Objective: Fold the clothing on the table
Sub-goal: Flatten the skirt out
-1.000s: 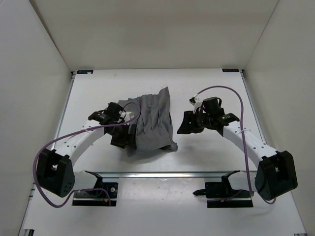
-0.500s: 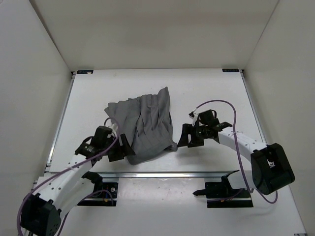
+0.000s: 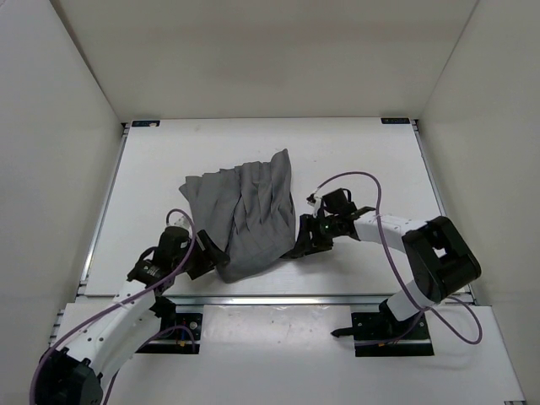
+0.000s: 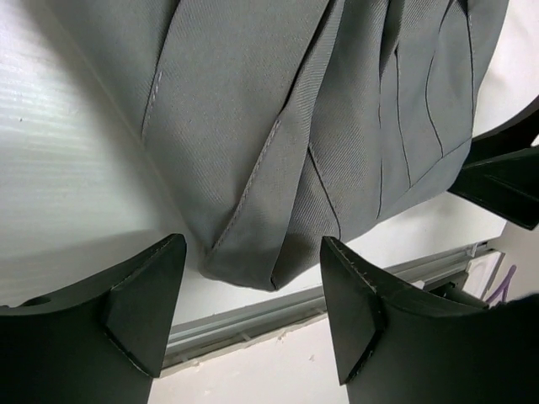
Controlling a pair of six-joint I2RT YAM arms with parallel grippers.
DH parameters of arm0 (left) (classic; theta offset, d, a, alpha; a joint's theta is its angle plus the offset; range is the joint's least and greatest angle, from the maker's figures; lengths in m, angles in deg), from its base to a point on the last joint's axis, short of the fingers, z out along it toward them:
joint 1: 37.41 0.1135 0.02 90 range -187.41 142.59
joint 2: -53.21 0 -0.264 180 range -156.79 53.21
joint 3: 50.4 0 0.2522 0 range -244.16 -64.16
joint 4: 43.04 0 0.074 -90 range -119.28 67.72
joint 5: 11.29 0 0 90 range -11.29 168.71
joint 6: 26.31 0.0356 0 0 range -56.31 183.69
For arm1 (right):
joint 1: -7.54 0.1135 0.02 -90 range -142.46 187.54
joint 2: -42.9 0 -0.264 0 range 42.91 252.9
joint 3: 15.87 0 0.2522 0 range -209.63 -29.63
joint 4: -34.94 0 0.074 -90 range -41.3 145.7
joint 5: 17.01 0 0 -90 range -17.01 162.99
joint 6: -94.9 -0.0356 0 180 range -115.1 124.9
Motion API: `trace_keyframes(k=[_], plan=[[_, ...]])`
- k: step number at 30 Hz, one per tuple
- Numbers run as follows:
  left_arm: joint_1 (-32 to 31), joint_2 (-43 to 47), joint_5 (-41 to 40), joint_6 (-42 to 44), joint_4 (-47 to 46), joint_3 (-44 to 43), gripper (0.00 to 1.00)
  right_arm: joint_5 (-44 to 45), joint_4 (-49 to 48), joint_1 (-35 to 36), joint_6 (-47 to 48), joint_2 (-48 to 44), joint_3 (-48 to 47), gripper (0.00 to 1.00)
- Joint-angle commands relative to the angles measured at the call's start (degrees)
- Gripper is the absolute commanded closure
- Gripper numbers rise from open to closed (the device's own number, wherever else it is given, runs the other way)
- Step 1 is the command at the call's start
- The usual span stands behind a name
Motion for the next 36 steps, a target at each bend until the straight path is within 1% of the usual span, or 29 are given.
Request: trace_keyframes(k=[1, 3, 4, 6, 7, 8, 10, 11, 13, 15, 16, 17, 18, 19, 20, 21, 22, 23, 25, 26, 28, 30, 32, 33, 35, 36], plan=[[0.3, -1.1, -1.8, -0.1, -3.5, 0.0, 0.25, 0.9, -2.8, 0.6, -0.5, 2.2, -1.0, 0.51], [0.0, -1.9, -2.5, 0.1, -3.9, -0.1, 0.25, 1.2, -3.7, 1.0, -0.5, 2.8, -0.9, 0.57], [-0.2, -2.6, -2.4, 0.5, -4.1, -0.3, 0.25, 1.4, -4.5, 0.9, -0.7, 3.5, -1.1, 0.62], [-0.5, -3.9, -2.1, 0.8, -4.2, -0.8, 0.25, 0.9, -4.8, 0.6, -1.0, 4.6, -1.8, 0.82], [-0.6, -4.1, -2.0, 1.5, -4.0, -1.4, 0.25, 1.0, -4.8, 0.6, -0.8, 5.1, -2.4, 0.99], [-0.6, -4.2, -2.1, 1.5, -3.4, -1.9, 0.24, 1.6, -4.5, 0.6, -1.1, 5.2, -3.2, 1.0], [-0.5, -4.2, -1.7, 2.6, -2.9, -2.5, 0.24, 1.8, -4.4, 0.6, -0.6, 5.2, -4.0, 1.0], [-0.2, -4.7, -0.1, 3.1, -2.2, -2.8, 0.24, 2.1, -4.5, 0.5, -0.5, 5.2, -4.2, 1.0], [-0.6, -4.9, -0.8, 3.8, -0.2, -3.5, 0.23, 1.8, -4.6, 0.3, -0.4, 4.3, -5.4, 1.0], [-1.9, -5.1, -2.6, 3.3, -0.5, -2.9, 0.23, 1.7, -4.1, -0.4, -0.8, 3.2, -6.0, 1.0], [-1.8, -5.4, -2.3, 3.4, -2.3, -1.9, 0.24, 1.5, -4.1, -0.7, -0.9, 3.3, -6.7, 1.0], [-1.0, -5.5, -0.1, 2.9, -3.2, -0.8, 0.25, 1.1, -3.9, -0.8, -1.4, 3.1, -7.7, 1.0], [-1.0, -6.1, 0.8, 2.5, -4.1, -0.5, 0.3, 1.3, -3.2, -0.8, -1.0, 3.0, -7.7, 0.99], [-1.1, -6.2, 0.4, 2.1, -5.4, 0.4, 0.34, 1.8, -2.2, -0.7, -1.2, 3.0, -9.0, 1.0], [-1.7, -6.4, -0.6, 2.0, -5.5, 0.1, 0.35, 1.8, -2.0, -0.6, -0.8, 2.2, -9.3, 1.0], [-2.1, -6.5, -1.4, 2.2, -5.5, 0.0, 0.38, 2.0, -1.8, -0.3, -0.7, 1.6, -9.5, 1.0], [-1.7, -7.0, -1.4, 2.7, -6.1, 0.3, 0.48, 1.8, -1.5, -0.8, -0.9, 0.6, -9.7, 1.0], [-1.7, -7.1, -1.4, 2.5, -6.0, 0.1, 0.56, 2.0, -1.5, -1.4, -0.9, 0.1, -9.6, 1.0], [-0.8, -6.8, -1.3, 2.4, -7.9, 0.2, 0.89, 1.8, -0.8, -2.3, -1.1, -1.1, -9.4, 1.0], [-0.6, -6.8, -1.1, 2.4, -8.3, -0.1, 1.0, 1.5, -0.6, -2.7, -0.8, -1.1, -9.8, 1.0], [-0.4, -7.3, -1.7, 3.4, -8.5, -1.3, 1.0, 1.4, 0.7, -3.9, -0.5, -2.1, -10.3, 1.0], [0.0, -8.7, -2.3, 4.8, -7.1, -4.9, 1.0, 1.2, 1.4, -5.3, 0.7, -2.8, -11.2, 1.0], [0.5, -10.8, -3.6, 6.9, -2.6, -8.4, 1.0, 1.5, 1.7, -5.9, 1.4, -2.6, -10.6, 1.0], [0.7, -11.3, -4.2, 8.0, -1.6, -10.5, 1.0, 1.2, 2.3, -5.6, 1.6, -1.8, -10.2, 0.98], [2.0, -12.1, -3.9, 9.5, 1.5, -12.9, 1.0, 0.5, 2.4, -5.4, 1.9, -0.7, -9.5, 0.77], [2.4, -12.1, -3.8, 9.2, 1.6, -13.9, 1.0, 0.2, 2.0, -4.7, 1.9, -0.6, -8.3, 0.69]])
